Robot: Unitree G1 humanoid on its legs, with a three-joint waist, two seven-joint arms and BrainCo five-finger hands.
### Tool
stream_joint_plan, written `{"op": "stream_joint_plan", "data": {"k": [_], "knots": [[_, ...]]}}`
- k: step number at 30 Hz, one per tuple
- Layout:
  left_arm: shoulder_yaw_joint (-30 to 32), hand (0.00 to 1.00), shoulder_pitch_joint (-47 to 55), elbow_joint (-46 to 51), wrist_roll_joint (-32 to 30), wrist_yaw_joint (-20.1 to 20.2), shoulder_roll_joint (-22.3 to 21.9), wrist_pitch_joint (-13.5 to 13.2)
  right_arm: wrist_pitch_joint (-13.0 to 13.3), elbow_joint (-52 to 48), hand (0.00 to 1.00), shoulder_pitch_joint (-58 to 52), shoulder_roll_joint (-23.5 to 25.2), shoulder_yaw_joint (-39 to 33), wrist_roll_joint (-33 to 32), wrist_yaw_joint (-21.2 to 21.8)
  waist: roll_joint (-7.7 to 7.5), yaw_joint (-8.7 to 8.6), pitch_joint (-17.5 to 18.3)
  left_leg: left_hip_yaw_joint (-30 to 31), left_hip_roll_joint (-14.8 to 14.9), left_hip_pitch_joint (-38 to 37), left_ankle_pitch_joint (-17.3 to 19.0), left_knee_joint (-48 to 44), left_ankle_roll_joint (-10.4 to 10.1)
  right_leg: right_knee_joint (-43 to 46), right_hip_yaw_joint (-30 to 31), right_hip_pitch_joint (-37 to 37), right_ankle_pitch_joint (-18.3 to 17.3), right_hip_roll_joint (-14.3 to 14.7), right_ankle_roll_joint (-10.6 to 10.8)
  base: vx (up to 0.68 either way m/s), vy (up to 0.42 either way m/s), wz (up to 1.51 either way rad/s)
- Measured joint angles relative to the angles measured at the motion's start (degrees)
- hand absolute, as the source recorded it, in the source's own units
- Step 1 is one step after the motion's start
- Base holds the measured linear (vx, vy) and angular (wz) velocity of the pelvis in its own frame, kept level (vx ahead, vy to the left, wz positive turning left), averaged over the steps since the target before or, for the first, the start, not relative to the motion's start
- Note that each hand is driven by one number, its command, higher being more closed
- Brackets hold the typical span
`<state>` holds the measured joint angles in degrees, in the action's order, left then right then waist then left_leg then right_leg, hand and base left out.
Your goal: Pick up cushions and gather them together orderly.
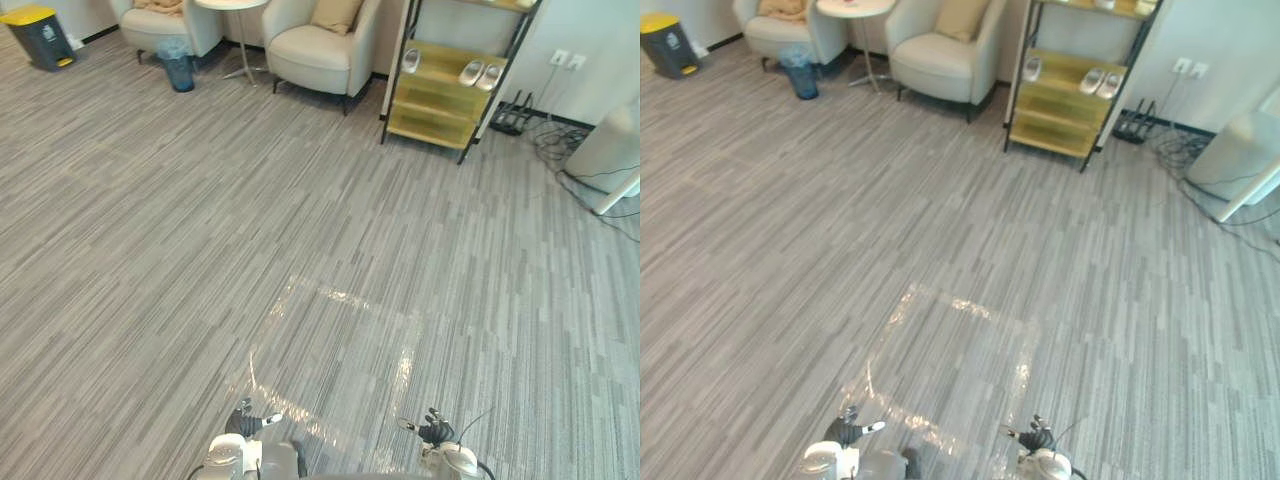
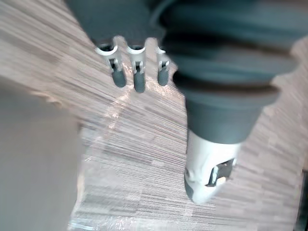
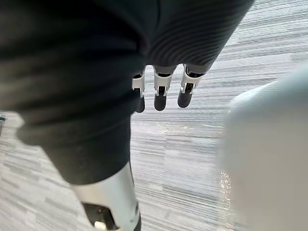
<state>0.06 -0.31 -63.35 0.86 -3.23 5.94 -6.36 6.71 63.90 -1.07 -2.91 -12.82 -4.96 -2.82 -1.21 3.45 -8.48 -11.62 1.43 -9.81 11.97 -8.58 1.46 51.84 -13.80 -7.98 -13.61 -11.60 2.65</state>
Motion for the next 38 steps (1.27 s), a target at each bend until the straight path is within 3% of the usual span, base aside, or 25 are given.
{"op": "stream_joint_plan", "data": {"k": [1,3,5,6,7,8,10,11,12,14,16,18,19,21,22,23,24,28,38], "knots": [[0.01,0.00,-0.03,-0.45,-0.01,0.00,0.07,0.00,0.32,-0.34,0.00,0.08,-0.30,-0.13,0.03,0.03,0.53,-0.65,-0.21,0.29,1.10,-1.46,0.00,0.59,0.00,-5.48,-2.96,-1.71,-1.42,1.28,-0.76,0.36,-0.064,0.25],[0.02,0.00,-0.89,-0.38,-0.03,0.02,-0.17,0.01,0.68,-0.61,0.00,0.46,-0.32,-0.35,0.01,0.24,0.57,-1.25,-0.23,1.58,2.49,-3.06,0.00,0.59,0.00,-18.83,-4.07,-4.90,-0.31,3.67,-0.98,0.36,-0.103,0.40],[-0.07,0.00,-1.01,-0.30,-0.27,0.02,-0.40,-0.07,0.66,-0.53,0.00,0.35,-0.29,-0.38,0.01,0.38,0.22,-1.35,-0.08,2.98,2.99,-3.88,0.04,0.93,-0.08,-34.72,-2.86,-5.57,6.41,5.46,-0.31,0.39,-0.191,0.56],[0.02,0.00,-0.48,-0.34,-0.53,0.05,-0.34,-0.12,0.64,-0.36,0.00,0.00,-0.06,-0.53,-0.02,0.45,-0.85,-1.37,-0.04,4.31,2.10,-5.65,1.50,1.74,-2.55,-44.43,-0.80,-4.95,14.22,5.37,0.33,0.53,-0.300,0.64],[0.21,0.00,0.01,-0.42,-0.73,0.06,-0.46,-0.09,0.66,-0.39,0.00,-0.12,0.03,-0.99,-0.13,0.44,-1.41,-1.56,0.02,5.16,1.87,-7.64,3.43,1.86,-5.08,-43.92,0.18,-4.79,21.65,5.15,-1.99,0.54,-0.291,0.45],[1.18,0.00,0.03,-0.89,-0.76,0.06,-1.82,0.01,0.56,-0.24,0.00,0.79,-0.71,-1.72,0.01,0.42,1.93,-1.28,0.00,5.78,4.65,-9.23,4.33,1.66,-5.77,-39.67,-0.89,-4.94,19.37,6.90,-3.31,0.52,-0.268,0.22],[1.35,0.00,1.08,-0.84,-0.75,0.08,-3.34,-0.13,0.55,-0.11,0.00,1.01,-1.58,-1.97,0.21,0.55,3.68,-1.18,0.79,7.16,6.89,-6.53,4.23,-5.64,-5.74,-38.18,-1.90,-4.14,14.50,8.33,-3.97,0.39,-0.227,0.19],[2.56,0.00,0.82,-0.60,-0.74,0.16,-4.10,-0.16,0.52,-0.07,0.00,0.77,-1.60,-2.24,0.20,0.54,4.46,-1.29,0.96,8.75,8.26,-2.66,3.80,-15.28,-6.45,-39.50,-3.34,-2.23,13.42,9.33,-4.23,0.37,-0.254,0.25],[4.08,0.00,1.10,0.09,-0.73,0.28,-4.71,-0.17,0.52,-0.23,0.00,0.30,-1.69,-2.00,0.01,0.49,5.10,-1.16,1.25,9.95,9.93,2.28,1.22,-26.29,-8.89,-41.22,-3.72,-0.11,12.92,10.75,-4.72,0.37,-0.232,0.12],[5.25,0.00,1.50,0.89,-0.58,0.38,-4.97,-0.21,0.48,-0.71,0.00,-0.10,-1.87,0.25,-0.05,0.44,5.15,-0.37,0.78,10.25,12.97,9.59,-7.72,-42.98,-9.21,-44.46,-3.14,5.10,11.77,13.35,-5.85,0.33,-0.115,-0.14],[4.85,0.00,1.34,0.92,-0.59,1.00,-4.38,-0.33,0.45,0.00,0.00,-0.12,-1.61,-0.31,-0.92,0.15,5.04,-0.34,0.77,7.83,13.76,14.28,-1.40,-47.89,-7.98,-47.27,-2.35,9.64,11.14,14.00,-5.78,0.35,-0.089,-0.15],[4.34,0.00,1.17,1.10,-0.56,0.99,-4.39,-0.54,0.43,0.06,0.00,-0.11,-1.66,-0.55,-2.06,-0.01,4.99,-0.14,0.75,5.11,12.74,16.89,2.71,-41.86,-7.21,-49.16,-1.24,12.27,11.33,13.86,-5.43,0.37,-0.032,-0.26],[4.09,0.00,1.10,1.33,-0.56,0.88,-4.03,-0.58,0.44,0.04,0.00,0.24,-1.59,-0.58,-2.29,-0.04,4.91,0.07,0.75,5.09,10.86,17.37,4.14,-31.98,-7.33,-49.51,-0.35,13.35,11.13,13.32,-5.05,0.35,0.092,-0.41],[2.83,0.00,0.95,1.41,-0.58,0.83,-3.80,-0.54,0.50,0.10,0.00,0.29,-1.58,-1.10,-2.29,-0.03,4.86,0.05,0.78,9.56,7.00,16.46,2.72,-14.80,-7.07,-49.46,1.71,14.01,10.53,12.53,-4.12,0.25,0.130,-0.61],[2.96,0.00,0.83,1.51,-0.47,0.70,-3.84,-0.64,0.49,0.20,0.00,0.37,-1.57,-1.81,-2.24,-0.07,4.60,0.69,0.77,13.02,4.79,14.99,-3.19,-10.06,-7.40,-49.32,4.14,14.18,10.05,12.13,-3.25,0.20,0.142,-0.73],[2.84,0.00,0.99,1.08,-0.56,0.71,-3.41,-0.57,0.51,0.16,0.00,0.32,-0.73,-1.89,-2.17,-0.10,4.14,0.90,1.38,13.21,3.58,13.34,-3.21,-8.41,-7.29,-49.53,5.61,14.74,9.62,11.42,-2.37,0.34,0.174,-0.53],[2.71,0.00,0.32,0.47,-0.58,0.72,-3.18,-0.51,0.50,0.22,0.00,0.17,-0.28,-2.33,-1.92,-0.02,3.23,0.03,1.32,13.06,2.80,12.94,-2.98,-8.40,-6.90,-49.61,5.60,15.17,9.15,10.63,-1.71,0.27,0.116,-0.16],[2.30,0.00,-0.43,-0.92,-0.60,0.93,-2.16,-0.42,0.28,1.03,0.00,-1.18,0.23,-3.04,-1.80,0.00,1.34,0.13,1.51,11.30,0.90,10.40,-2.19,-8.08,-5.59,-49.83,7.04,16.55,8.96,8.47,-1.41,0.20,0.120,-0.20],[0.97,0.00,-0.14,-2.13,-0.76,1.11,-1.81,-0.41,-0.34,1.08,0.00,-2.55,0.46,-5.19,-1.88,0.47,1.93,0.06,2.44,11.24,-0.57,6.71,-2.47,-1.97,-4.24,-50.50,7.96,16.93,8.22,7.46,-0.24,0.04,0.023,-0.07]]}}
